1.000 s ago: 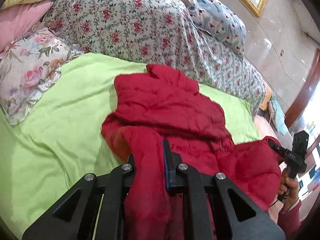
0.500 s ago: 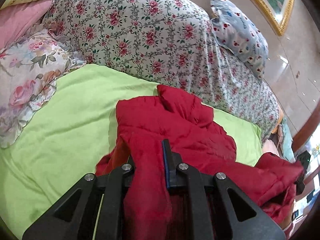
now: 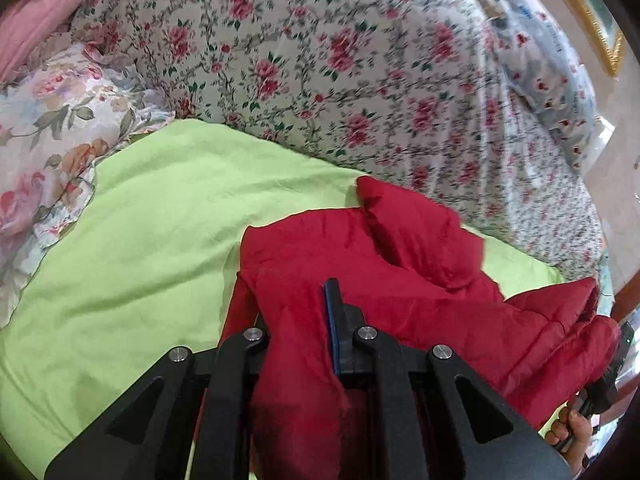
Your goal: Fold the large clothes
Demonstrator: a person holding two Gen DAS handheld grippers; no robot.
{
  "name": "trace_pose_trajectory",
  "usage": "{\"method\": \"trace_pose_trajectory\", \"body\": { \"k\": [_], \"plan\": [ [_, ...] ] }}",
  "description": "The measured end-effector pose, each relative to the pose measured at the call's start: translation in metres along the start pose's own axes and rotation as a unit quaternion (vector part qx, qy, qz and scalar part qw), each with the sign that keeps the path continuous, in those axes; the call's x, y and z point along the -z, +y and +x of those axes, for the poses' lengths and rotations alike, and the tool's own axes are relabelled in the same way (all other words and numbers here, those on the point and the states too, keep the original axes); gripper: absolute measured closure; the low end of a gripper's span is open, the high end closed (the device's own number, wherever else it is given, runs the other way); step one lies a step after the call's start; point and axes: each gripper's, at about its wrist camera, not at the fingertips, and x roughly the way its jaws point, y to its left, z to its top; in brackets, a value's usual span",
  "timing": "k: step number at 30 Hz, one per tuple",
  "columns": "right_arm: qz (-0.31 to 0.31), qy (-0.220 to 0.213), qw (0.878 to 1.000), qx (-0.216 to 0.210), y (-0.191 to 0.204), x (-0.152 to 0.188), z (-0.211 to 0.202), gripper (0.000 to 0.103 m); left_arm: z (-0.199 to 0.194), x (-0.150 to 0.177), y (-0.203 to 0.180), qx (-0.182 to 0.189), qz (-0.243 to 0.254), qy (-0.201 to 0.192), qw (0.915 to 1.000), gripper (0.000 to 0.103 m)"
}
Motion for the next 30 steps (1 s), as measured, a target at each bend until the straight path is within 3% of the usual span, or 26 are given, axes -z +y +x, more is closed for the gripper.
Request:
{"method": "trace_pose_trajectory", "body": {
  "k": [8, 16, 24, 27, 29, 30],
  "plan": [
    [-0.003, 0.011, 0.999, 0.036, -0.009, -0.019, 0.053, 0.081, 0.062, -0.022, 0.002, -0.036, 0.013, 0.019, 0.9991, 0.089],
    [-0.030, 0.012, 0.998, 0.061, -0.013, -0.028, 0.096, 0.081, 0.106, -0.030, 0.006, -0.048, 0.013, 0.028, 0.9984, 0.087],
    [-0.028, 0.019, 0.996, 0.078, -0.020, -0.028, 0.124, 0.081, 0.105, -0.031, 0.007, -0.037, 0.003, 0.027, 0.9989, 0.085],
    [-0.021, 0.020, 0.997, 0.074, -0.024, -0.030, 0.129, 0.081, 0.085, -0.030, 0.009, -0.028, 0.004, 0.018, 0.9994, 0.073],
    [-0.016, 0.021, 0.997, 0.071, -0.026, -0.031, 0.131, 0.081, 0.064, -0.027, 0.011, -0.040, 0.003, 0.000, 0.9992, 0.047],
    [-0.013, 0.021, 0.997, 0.071, -0.026, -0.031, 0.132, 0.081, 0.052, -0.025, 0.011, -0.049, 0.005, -0.014, 0.9987, 0.044]
  ]
}}
